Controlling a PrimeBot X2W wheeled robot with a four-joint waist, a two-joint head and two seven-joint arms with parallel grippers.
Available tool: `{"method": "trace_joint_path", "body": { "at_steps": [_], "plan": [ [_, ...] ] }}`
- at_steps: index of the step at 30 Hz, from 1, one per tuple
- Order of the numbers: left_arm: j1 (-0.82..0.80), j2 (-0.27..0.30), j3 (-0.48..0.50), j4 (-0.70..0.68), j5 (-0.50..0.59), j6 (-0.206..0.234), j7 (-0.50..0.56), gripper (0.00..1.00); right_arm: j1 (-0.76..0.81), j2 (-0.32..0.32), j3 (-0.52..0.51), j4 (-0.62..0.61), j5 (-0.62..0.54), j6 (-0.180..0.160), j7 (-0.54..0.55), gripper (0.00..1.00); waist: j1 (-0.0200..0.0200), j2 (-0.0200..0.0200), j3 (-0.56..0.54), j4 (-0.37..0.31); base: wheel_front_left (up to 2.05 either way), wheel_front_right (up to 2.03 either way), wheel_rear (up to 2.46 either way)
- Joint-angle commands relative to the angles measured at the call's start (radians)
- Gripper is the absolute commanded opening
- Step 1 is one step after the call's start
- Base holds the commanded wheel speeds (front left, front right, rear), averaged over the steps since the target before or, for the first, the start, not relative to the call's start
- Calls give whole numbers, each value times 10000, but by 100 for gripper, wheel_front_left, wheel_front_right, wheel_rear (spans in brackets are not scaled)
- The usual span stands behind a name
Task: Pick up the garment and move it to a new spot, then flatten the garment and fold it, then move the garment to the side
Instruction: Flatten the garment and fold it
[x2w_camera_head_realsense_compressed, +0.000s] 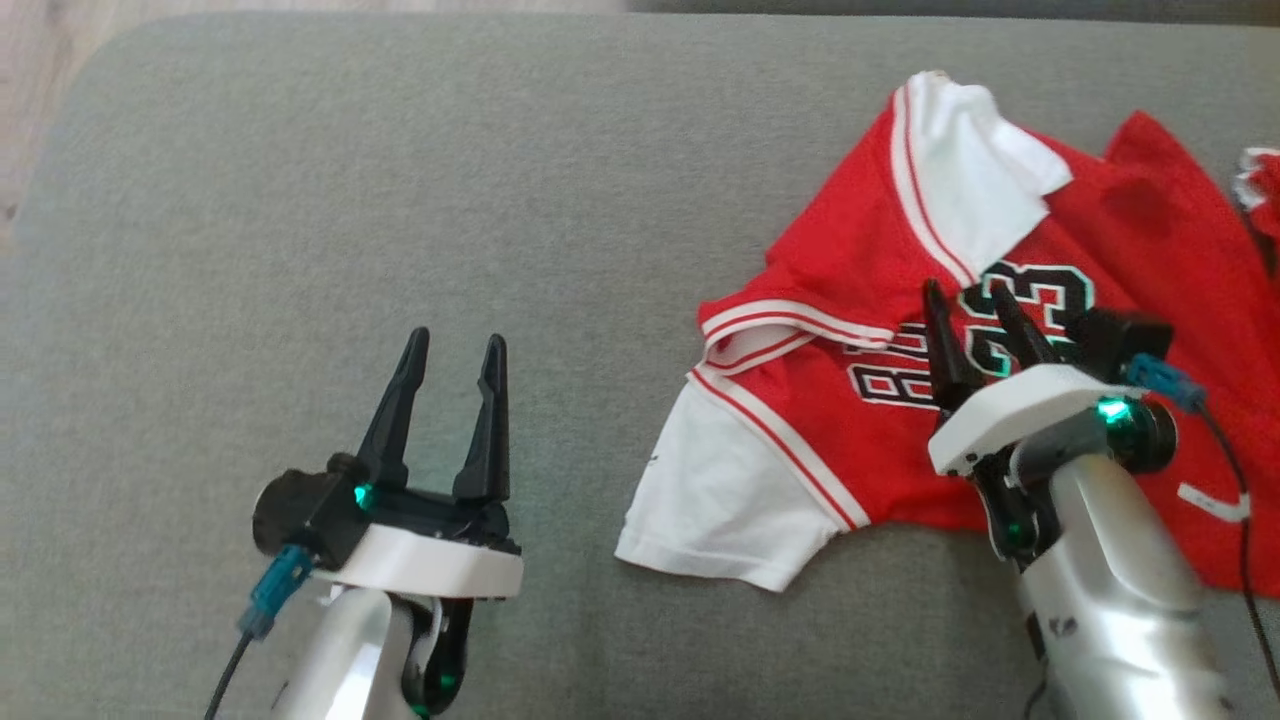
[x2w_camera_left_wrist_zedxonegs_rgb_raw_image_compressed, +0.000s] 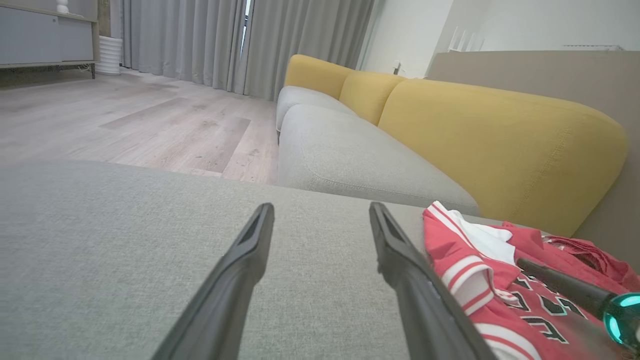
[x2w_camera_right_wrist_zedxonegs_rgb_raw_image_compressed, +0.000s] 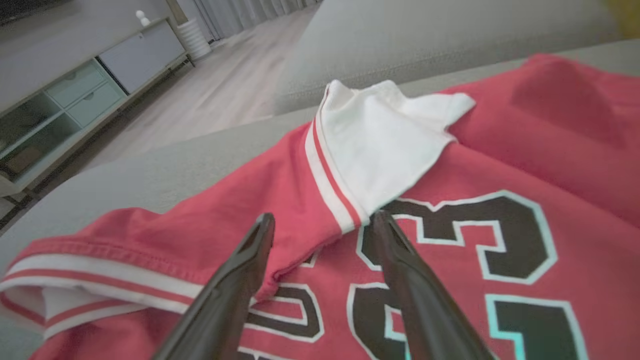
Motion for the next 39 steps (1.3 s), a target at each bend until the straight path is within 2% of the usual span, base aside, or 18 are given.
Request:
{"method": "trace_joint_path", "body": {
  "at_steps": [1, 8, 12, 13, 14, 15, 23, 27, 33, 39],
  "plan": [
    [-349, 70, 200, -234, -118, 41, -80, 100, -409, -16, 129, 53, 133, -7, 35, 100, -1, 0, 137, 201, 0, 0, 0],
    [-391, 70, 163, -191, -176, 96, -80, 100, -1181, -16, -201, 1495, 265, -7, -222, 100, -1, 0, 187, 460, 0, 0, 0],
    [-370, 70, 162, -173, -169, 104, -80, 100, -1451, -16, 11, 1939, 558, -7, -503, 100, -1, 0, 194, 482, 0, 0, 0],
    [-372, 70, 163, -166, -167, 107, -80, 100, -1517, -16, 76, 2024, 608, -7, -590, 74, -1, 0, 200, 476, 0, 0, 0],
    [-378, 70, 162, -163, -166, 109, -80, 100, -1591, -16, 125, 2109, 670, -7, -673, 20, -1, 0, 208, 470, 0, 0, 0],
    [-388, 70, 156, -160, -167, 111, -80, 100, -1666, -16, 179, 2179, 674, -7, -791, 0, -1, 0, 216, 462, 0, 0, 0],
    [-447, 70, 11, -145, -241, 124, -80, 100, -2234, -16, 763, 2079, 799, -7, -1357, 0, -1, 0, 240, 542, 0, 0, 0],
    [-483, 70, -151, -139, -382, 142, -80, 100, -2849, -16, 1115, 1778, 886, -7, -1173, 0, -1, 0, 310, 793, 0, 0, 0],
    [-578, 70, -563, -147, -694, 182, -80, 100, -4480, -27, 762, 1866, 647, -7, -441, 0, -1, 0, 535, 1560, 0, 0, 0],
    [-632, 70, -1048, -147, -1061, 283, -80, 100, -6209, -221, 18, 2855, -41, -7, -130, 0, -1, 0, 734, 2531, 0, 0, 0]
  ]
}}
